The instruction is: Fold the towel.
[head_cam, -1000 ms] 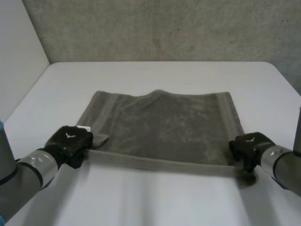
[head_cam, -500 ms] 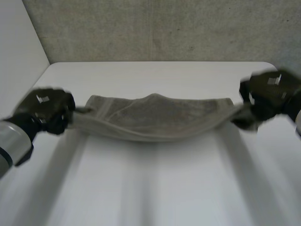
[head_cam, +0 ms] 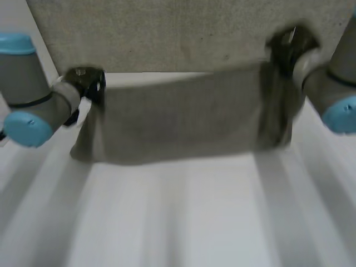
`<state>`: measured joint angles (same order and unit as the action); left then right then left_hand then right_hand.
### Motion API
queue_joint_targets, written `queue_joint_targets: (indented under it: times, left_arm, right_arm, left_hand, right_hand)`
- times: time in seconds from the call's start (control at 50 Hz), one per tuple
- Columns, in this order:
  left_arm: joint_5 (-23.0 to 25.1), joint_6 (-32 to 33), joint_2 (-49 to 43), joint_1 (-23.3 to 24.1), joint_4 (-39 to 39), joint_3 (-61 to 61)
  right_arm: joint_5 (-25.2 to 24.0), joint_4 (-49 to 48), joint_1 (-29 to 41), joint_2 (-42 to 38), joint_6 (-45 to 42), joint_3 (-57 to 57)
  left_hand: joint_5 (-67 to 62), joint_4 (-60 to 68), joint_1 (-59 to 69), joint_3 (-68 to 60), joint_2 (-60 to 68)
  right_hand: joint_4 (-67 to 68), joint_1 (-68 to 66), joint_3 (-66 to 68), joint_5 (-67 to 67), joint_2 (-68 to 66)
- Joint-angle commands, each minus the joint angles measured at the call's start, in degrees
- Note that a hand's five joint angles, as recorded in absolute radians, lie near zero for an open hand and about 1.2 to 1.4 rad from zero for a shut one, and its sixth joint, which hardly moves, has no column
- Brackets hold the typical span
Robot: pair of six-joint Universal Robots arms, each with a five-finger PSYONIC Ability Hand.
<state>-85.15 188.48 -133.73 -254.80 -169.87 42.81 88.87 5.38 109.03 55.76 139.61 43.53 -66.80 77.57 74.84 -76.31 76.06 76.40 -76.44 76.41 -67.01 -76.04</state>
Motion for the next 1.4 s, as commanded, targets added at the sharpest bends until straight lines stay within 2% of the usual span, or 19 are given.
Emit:
queue_joint_targets:
  times: [0.02, 0.06, 0.1, 0.16, 0.2, 0.26, 0.3, 0.38, 0.4, 0.44, 0.62, 0.66, 0.82, 1.02, 1.12, 1.24, 1.34, 1.38, 1.4]
  left_arm:
    - [-5.8, -6.1, 7.1, 2.2, -19.5, -12.1]
    - [-5.6, -9.7, 10.8, 2.1, -26.0, -8.6]
    - [-5.3, -10.2, 11.7, 2.1, -28.1, -5.7]
    - [-4.4, -10.1, 12.7, 2.5, -29.4, 0.5]
    - [-3.6, -9.9, 12.8, 2.6, -29.4, 4.0]
    - [-1.6, -9.4, 12.6, 2.5, -29.6, 12.1]
    - [-0.3, -8.7, 12.6, 2.5, -29.9, 16.7]
    - [3.5, -5.0, 12.0, 1.9, -31.2, 29.1]
    - [3.5, -5.0, 12.0, 1.9, -31.2, 29.2]
    - [4.6, -1.1, 11.0, 1.5, -33.3, 35.8]
    - [5.0, 7.6, 11.8, -0.9, -36.8, 48.2]
    - [5.1, 8.5, 15.9, -3.1, -36.7, 52.1]
    - [5.9, 8.5, 26.8, -6.4, -36.5, 60.8]
    - [8.8, 8.0, 33.0, -5.8, -36.1, 69.0]
    - [8.9, 8.0, 40.0, -5.4, -33.4, 70.1]
    - [9.0, 5.8, 46.9, -5.7, -31.8, 66.0]
    - [9.0, 2.8, 43.9, -5.9, -31.8, 61.2]
    - [9.0, 2.6, 40.4, -5.9, -31.8, 59.2]
    - [8.8, 2.7, 36.0, -5.5, -31.7, 56.7]
  right_arm:
    - [0.4, -25.1, -0.8, 8.1, 8.9, 0.7]
    - [0.1, -25.0, -0.8, 8.2, 8.8, 0.9]
    - [-0.2, -24.4, -0.8, 8.1, 8.8, 1.4]
    - [-2.6, -22.1, -1.0, 7.4, 8.8, 4.6]
    - [-7.4, -20.7, -1.0, 7.3, 8.9, 10.5]
    - [-9.6, -20.0, -1.1, 7.3, 9.0, 13.5]
    - [-11.7, -19.9, -2.2, 7.3, 9.2, 20.1]
    - [-12.8, -19.7, -3.9, 7.3, 9.4, 26.4]
    - [-13.2, -19.7, -4.1, 7.0, 9.3, 29.3]
    - [-13.3, -19.9, -4.5, 6.6, 9.1, 32.4]
    - [-16.4, -19.4, -7.9, 6.9, 8.2, 44.6]
    - [-16.7, -19.2, -8.7, 8.0, 7.8, 46.2]
    - [-17.1, -11.2, -13.6, 18.4, 6.7, 51.6]
    - [-16.4, 0.0, -15.2, 21.9, 7.2, 53.8]
    - [-17.4, 7.8, -15.5, 30.4, 7.4, 52.7]
    - [-17.7, 8.2, -15.9, 35.7, 10.8, 48.4]
    - [-19.3, 8.2, -16.5, 34.9, 13.8, 43.7]
    - [-20.6, 7.9, -16.4, 27.8, 13.4, 40.6]
    - [-20.6, 7.9, -16.4, 27.7, 13.4, 40.6]
  left_hand:
    - [-3.2, 2.4, 5.2, -3.7, 3.9]
    - [-3.2, 2.4, 5.2, -3.7, 3.9]
    - [-3.2, 2.4, 5.2, -3.7, 3.9]
    - [-3.2, 2.4, 5.2, -3.7, 3.9]
    - [-3.2, 2.4, 5.2, -3.7, 3.9]
    - [-3.2, 2.4, 5.2, -3.7, 3.9]
    - [-3.2, 2.4, 5.2, -3.7, 3.9]
    - [-3.2, 2.4, 5.2, -3.7, 3.9]
    - [-3.2, 2.4, 5.2, -3.7, 3.9]
    - [-3.2, 2.4, 5.2, -3.7, 3.9]
    - [-3.2, 2.4, 5.2, -3.7, 3.9]
    - [-3.2, 2.4, 5.2, -3.7, 3.9]
    - [-3.2, 2.4, 5.2, -3.7, 3.9]
    - [-3.2, 2.4, 5.2, -3.7, 3.9]
    - [-3.2, 2.4, 5.2, -3.7, 3.9]
    - [-3.2, 2.4, 5.2, -3.7, 3.9]
    - [-3.2, 2.4, 5.2, -3.7, 3.9]
    - [-3.2, 2.4, 5.2, -3.7, 3.9]
    - [-3.2, 2.4, 5.2, -3.7, 3.9]
  right_hand:
    - [3.6, -3.6, 3.6, -3.0, -4.0]
    - [3.6, -3.6, 3.6, -3.0, -4.0]
    - [3.6, -3.6, 3.6, -3.0, -4.0]
    - [3.6, -3.6, 3.6, -3.0, -4.0]
    - [3.6, -3.6, 3.6, -3.0, -4.0]
    - [3.6, -3.6, 3.6, -3.0, -4.0]
    - [3.6, -3.6, 3.6, -3.0, -4.0]
    - [3.6, -3.6, 3.6, -3.0, -4.0]
    - [3.6, -3.6, 3.6, -3.0, -4.0]
    - [3.6, -3.6, 3.6, -3.0, -4.0]
    - [3.6, -3.6, 3.6, -3.0, -4.0]
    - [3.6, -3.6, 3.6, -3.0, -4.0]
    - [3.6, -3.6, 3.6, -3.0, -4.0]
    - [3.6, -3.6, 3.6, -3.0, -4.0]
    - [3.6, -3.6, 3.6, -3.0, -4.0]
    - [3.6, -3.6, 3.6, -3.0, -4.0]
    - [3.6, -3.6, 3.6, -3.0, -4.0]
    - [3.6, -3.6, 3.6, -3.0, -4.0]
    - [3.6, -3.6, 3.6, -3.0, -4.0]
